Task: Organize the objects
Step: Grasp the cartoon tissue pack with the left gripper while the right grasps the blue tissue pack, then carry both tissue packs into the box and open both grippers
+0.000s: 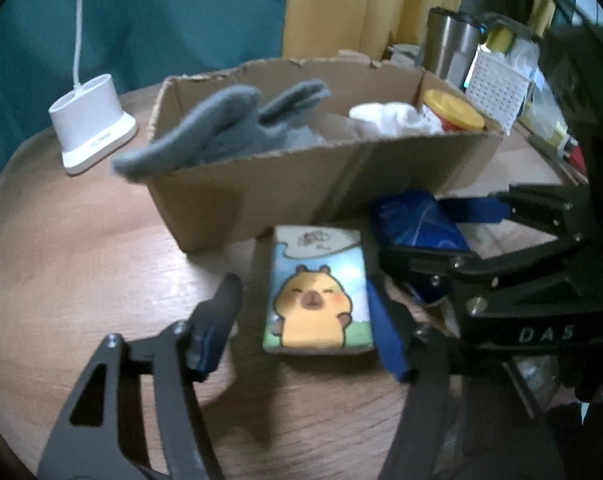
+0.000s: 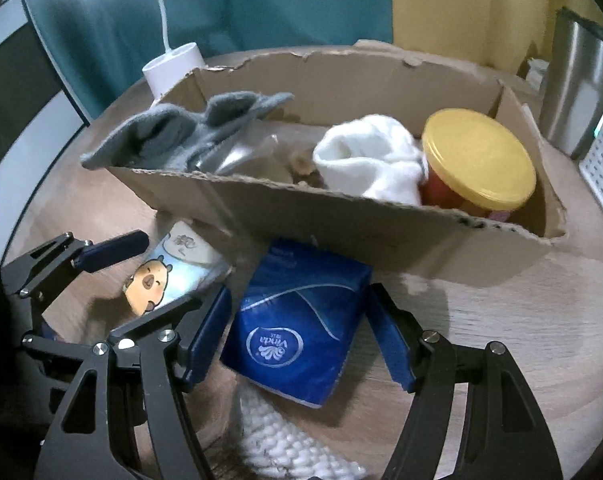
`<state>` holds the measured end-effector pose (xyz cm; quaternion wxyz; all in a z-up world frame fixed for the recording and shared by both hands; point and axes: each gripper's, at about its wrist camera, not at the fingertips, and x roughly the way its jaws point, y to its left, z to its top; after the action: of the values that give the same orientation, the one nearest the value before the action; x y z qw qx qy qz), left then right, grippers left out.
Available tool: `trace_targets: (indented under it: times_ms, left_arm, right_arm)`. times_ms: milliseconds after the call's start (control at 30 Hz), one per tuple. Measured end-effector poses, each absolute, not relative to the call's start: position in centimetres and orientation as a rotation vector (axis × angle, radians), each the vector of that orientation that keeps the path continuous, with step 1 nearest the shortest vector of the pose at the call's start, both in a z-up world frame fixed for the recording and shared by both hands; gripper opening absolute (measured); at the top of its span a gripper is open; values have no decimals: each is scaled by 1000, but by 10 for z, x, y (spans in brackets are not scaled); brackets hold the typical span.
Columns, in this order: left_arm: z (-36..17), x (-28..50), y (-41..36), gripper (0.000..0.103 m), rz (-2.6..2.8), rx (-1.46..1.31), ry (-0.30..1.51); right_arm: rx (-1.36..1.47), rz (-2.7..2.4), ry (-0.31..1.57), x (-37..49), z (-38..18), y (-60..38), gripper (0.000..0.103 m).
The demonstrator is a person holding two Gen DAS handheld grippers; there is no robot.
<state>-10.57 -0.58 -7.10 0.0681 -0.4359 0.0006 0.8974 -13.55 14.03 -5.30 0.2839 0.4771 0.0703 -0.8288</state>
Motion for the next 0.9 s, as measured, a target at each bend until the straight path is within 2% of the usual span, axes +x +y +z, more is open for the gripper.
trace_targets:
  times_ms: [67, 100, 200, 300, 900]
  left_arm:
    - [-71, -106, -6, 56, 2703, -1308, -3]
    - [-71, -106, -6, 55, 2703, -1307, -5]
    - [-70, -104, -5, 48, 2703, -1301, 2]
    - [-70, -103, -5, 47, 2705, -1300, -8]
    - [-25, -77, -7, 47, 2741, -1188, -117]
  right_arm:
    - [1270, -2217, 210, -135, -53, 136, 72]
    - [1266, -2214, 204, -135, -53, 135, 65]
    - [1260, -2211, 198, -136, -52, 135, 59]
    - [1254, -2219, 191, -135, -51, 140, 56]
    - [1120, -2304, 125, -113, -5, 186, 56]
